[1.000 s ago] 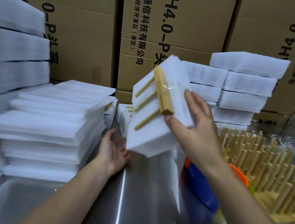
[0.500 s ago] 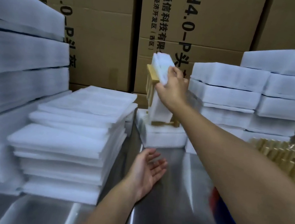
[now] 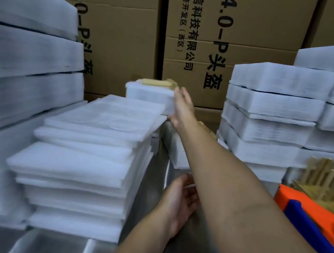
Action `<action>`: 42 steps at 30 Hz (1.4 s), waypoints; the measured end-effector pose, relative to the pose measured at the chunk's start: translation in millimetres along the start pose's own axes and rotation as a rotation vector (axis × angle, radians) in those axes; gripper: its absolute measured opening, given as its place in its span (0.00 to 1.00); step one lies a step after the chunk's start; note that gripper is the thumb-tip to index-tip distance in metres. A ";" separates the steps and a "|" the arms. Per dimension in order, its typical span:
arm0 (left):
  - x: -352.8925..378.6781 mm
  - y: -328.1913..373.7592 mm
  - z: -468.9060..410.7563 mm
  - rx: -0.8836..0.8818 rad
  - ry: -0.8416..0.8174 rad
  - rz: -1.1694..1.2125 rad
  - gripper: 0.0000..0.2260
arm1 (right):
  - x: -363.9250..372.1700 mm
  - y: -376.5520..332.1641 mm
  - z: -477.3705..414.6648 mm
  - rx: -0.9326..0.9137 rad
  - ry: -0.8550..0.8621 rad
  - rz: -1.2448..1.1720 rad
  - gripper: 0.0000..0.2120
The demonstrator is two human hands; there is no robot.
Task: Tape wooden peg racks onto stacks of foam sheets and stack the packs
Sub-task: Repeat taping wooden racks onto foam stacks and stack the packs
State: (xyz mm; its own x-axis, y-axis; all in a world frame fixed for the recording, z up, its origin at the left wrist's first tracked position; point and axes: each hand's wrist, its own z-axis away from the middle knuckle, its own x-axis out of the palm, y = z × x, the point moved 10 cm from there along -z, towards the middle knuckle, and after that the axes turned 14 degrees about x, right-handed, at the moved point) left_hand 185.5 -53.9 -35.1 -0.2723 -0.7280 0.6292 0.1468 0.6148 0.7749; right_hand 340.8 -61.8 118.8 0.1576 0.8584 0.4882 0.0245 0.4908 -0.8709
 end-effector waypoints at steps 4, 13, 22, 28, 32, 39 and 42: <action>0.0 0.1 -0.2 -0.001 -0.020 -0.006 0.11 | 21.6 33.7 12.2 -0.015 -0.067 0.567 0.20; -8.2 -1.7 0.1 -0.039 0.058 -0.066 0.06 | -2.0 7.9 44.2 0.124 -0.097 0.563 0.16; -5.4 2.3 5.1 -0.033 0.067 -0.053 0.06 | 27.8 -13.4 78.8 -0.174 -0.189 0.675 0.21; -6.5 3.1 6.1 -0.042 0.078 -0.071 0.07 | 25.0 -73.3 112.1 -0.392 -0.117 0.475 0.18; -6.7 3.8 6.7 -0.034 0.083 -0.078 0.07 | 28.0 -109.0 157.7 -0.654 -0.184 0.529 0.16; -6.4 4.8 6.4 0.001 0.072 -0.092 0.05 | 54.7 -51.2 242.8 -1.179 -0.401 1.057 0.15; -6.1 6.9 4.2 0.038 0.079 -0.082 0.08 | 54.7 -16.8 241.8 -1.093 -0.435 1.123 0.24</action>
State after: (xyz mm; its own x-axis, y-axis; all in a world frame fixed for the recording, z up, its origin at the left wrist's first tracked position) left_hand 184.2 -43.8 -33.8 -0.2058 -0.7971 0.5677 0.0902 0.5622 0.8221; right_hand 110.3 13.0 173.8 0.3081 0.7596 -0.5727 0.7766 -0.5485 -0.3097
